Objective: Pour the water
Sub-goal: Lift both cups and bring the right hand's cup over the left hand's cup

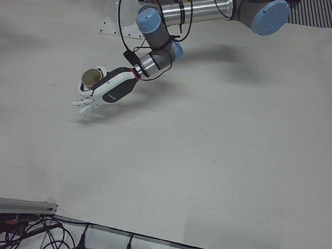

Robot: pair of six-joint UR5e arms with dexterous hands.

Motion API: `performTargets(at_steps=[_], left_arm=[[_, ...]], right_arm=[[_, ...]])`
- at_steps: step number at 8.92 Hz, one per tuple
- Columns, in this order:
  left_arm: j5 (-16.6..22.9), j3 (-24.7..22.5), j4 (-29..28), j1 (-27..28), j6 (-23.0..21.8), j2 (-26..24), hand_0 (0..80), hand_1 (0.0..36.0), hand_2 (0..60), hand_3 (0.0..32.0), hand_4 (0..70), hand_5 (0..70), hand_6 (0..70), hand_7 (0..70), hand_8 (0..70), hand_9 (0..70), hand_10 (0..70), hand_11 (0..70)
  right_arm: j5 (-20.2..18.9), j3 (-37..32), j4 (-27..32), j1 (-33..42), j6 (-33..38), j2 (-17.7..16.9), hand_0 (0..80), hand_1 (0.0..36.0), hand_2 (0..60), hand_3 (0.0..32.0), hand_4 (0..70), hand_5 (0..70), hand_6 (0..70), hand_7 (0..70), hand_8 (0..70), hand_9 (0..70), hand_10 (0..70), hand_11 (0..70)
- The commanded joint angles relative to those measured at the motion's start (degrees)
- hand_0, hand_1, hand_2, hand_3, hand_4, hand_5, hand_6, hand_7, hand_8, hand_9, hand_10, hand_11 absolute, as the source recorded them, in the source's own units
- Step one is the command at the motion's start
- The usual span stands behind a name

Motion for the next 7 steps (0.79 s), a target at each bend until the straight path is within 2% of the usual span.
performTargets(at_steps=[1, 2, 3, 5, 7], left_arm=[[-0.36, 3.17, 2.29, 3.98, -0.25, -7.07, 68.5, 36.0, 60.0, 0.0, 61.4, 70.0, 9.6, 15.7, 0.9, 1.8, 2.7, 6.6], [-0.36, 2.64, 2.38, 3.63, -0.68, -7.17, 69.0, 36.0, 60.0, 0.0, 61.8, 70.0, 9.7, 15.8, 0.9, 1.8, 2.7, 6.6], [-0.36, 2.29, 2.47, 3.28, -0.69, -7.17, 69.6, 36.0, 60.0, 0.0, 62.0, 70.0, 9.7, 15.8, 0.9, 1.8, 2.6, 6.4], [-0.36, 2.29, 2.38, 2.67, -0.78, -7.6, 70.2, 36.0, 60.0, 0.0, 61.9, 70.0, 9.5, 15.7, 0.9, 1.8, 2.6, 6.5], [-0.36, 2.02, 2.29, 1.61, -0.95, -7.78, 70.4, 36.0, 60.0, 0.0, 62.4, 70.0, 9.5, 15.7, 0.9, 1.9, 2.5, 6.4]], right_arm=[[8.77, -8.11, -0.73, -15.37, -19.72, 10.83, 80.0, 36.0, 60.0, 0.0, 70.0, 70.0, 70.0, 70.0, 50.3, 65.8, 40.4, 59.7], [14.04, -8.04, -0.73, -22.84, -24.65, 10.85, 80.0, 36.0, 60.0, 0.0, 70.0, 70.0, 70.0, 70.0, 48.9, 64.0, 39.9, 58.9], [16.61, -8.13, -0.73, -27.62, -28.18, 10.33, 80.0, 36.0, 60.0, 0.0, 70.0, 70.0, 69.1, 70.0, 47.8, 62.6, 39.1, 58.0], [18.22, -8.13, -0.73, -30.3, -31.11, 8.76, 80.0, 36.0, 60.0, 0.0, 70.0, 70.0, 65.8, 70.0, 45.8, 59.9, 37.5, 56.1], [18.22, -6.65, -0.64, -28.74, -29.99, 5.51, 80.0, 36.0, 60.0, 0.0, 70.0, 70.0, 64.9, 70.0, 45.2, 58.8, 37.1, 55.5]])
